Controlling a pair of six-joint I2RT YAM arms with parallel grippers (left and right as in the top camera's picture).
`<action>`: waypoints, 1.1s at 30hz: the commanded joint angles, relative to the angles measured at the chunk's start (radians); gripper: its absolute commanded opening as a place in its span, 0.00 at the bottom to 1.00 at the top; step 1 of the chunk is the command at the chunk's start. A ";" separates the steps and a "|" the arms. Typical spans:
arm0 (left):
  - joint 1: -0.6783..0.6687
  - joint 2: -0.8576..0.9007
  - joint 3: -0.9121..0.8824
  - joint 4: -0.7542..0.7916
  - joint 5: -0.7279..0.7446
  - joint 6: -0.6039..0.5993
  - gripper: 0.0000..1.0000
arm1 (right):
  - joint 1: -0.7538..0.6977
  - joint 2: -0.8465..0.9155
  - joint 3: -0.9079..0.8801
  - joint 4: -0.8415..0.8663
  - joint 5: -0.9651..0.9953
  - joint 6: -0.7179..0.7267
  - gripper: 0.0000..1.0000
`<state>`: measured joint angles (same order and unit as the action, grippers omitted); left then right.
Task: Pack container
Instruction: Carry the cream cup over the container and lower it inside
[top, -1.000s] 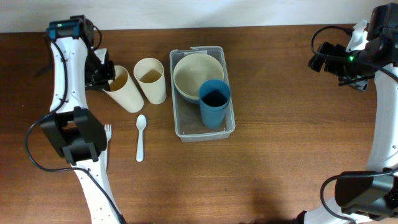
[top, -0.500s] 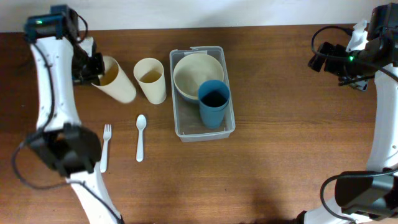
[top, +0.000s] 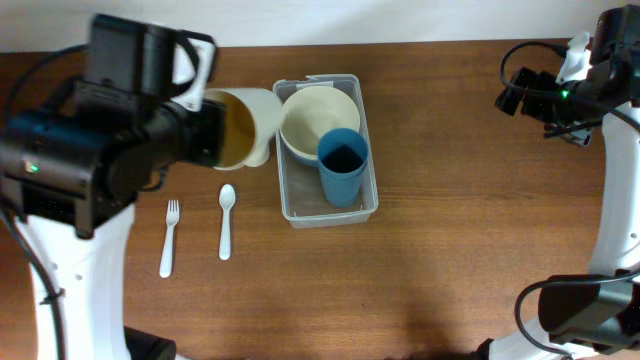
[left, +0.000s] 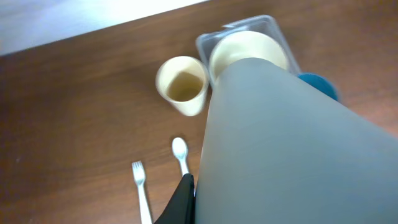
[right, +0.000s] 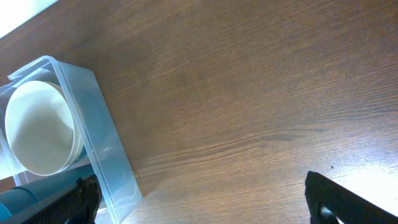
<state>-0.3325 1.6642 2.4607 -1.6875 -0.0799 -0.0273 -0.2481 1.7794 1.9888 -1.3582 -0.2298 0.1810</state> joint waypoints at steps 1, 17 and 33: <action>-0.051 0.027 -0.035 0.000 -0.026 -0.026 0.02 | -0.002 -0.007 0.008 0.000 -0.002 -0.001 0.99; -0.059 0.103 -0.582 0.318 0.039 -0.026 0.02 | -0.002 -0.007 0.008 0.000 -0.002 -0.001 0.99; -0.105 0.303 -0.597 0.377 0.039 -0.025 0.01 | -0.002 -0.007 0.009 0.000 -0.002 -0.001 0.99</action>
<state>-0.4126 1.9255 1.8679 -1.3228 -0.0528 -0.0490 -0.2481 1.7794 1.9888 -1.3582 -0.2298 0.1802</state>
